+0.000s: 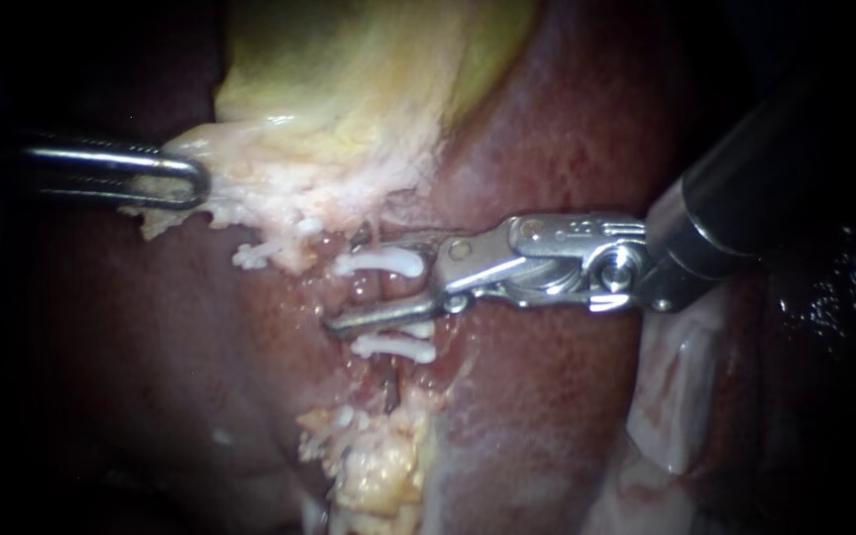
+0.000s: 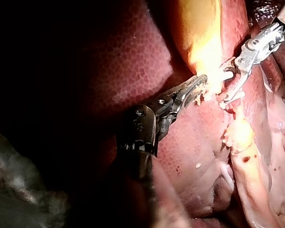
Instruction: Going back third clip right tube
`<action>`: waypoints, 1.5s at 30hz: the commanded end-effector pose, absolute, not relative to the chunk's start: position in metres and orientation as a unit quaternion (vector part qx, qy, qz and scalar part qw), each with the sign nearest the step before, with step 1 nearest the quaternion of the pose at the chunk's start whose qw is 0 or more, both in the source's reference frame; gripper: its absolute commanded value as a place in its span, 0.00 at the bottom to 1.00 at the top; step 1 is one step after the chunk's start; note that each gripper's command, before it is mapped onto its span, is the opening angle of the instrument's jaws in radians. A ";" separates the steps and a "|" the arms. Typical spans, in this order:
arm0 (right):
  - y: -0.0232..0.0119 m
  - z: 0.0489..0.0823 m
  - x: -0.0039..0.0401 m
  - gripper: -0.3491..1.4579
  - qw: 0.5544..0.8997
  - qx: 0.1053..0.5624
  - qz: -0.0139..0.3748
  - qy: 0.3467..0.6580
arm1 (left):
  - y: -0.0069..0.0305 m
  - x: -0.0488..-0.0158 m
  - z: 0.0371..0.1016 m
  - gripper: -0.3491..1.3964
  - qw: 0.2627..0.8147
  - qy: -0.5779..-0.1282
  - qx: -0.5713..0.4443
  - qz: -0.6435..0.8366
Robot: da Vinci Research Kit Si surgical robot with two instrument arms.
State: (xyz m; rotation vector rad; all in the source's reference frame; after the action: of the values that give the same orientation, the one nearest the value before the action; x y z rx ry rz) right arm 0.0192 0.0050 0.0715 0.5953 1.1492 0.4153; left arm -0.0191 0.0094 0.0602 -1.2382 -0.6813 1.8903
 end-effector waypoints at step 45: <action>0.0044 0.0654 0.0087 0.47 0.789 0.231 0.139 0.552 | 0.0093 -0.0187 0.0602 0.00 0.380 -0.267 -0.485 0.741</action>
State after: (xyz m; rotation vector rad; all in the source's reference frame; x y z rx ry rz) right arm 0.0082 0.0045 0.0648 0.4918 1.1932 0.2817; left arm -0.0187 0.0093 0.0602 -1.2391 -0.6826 1.8917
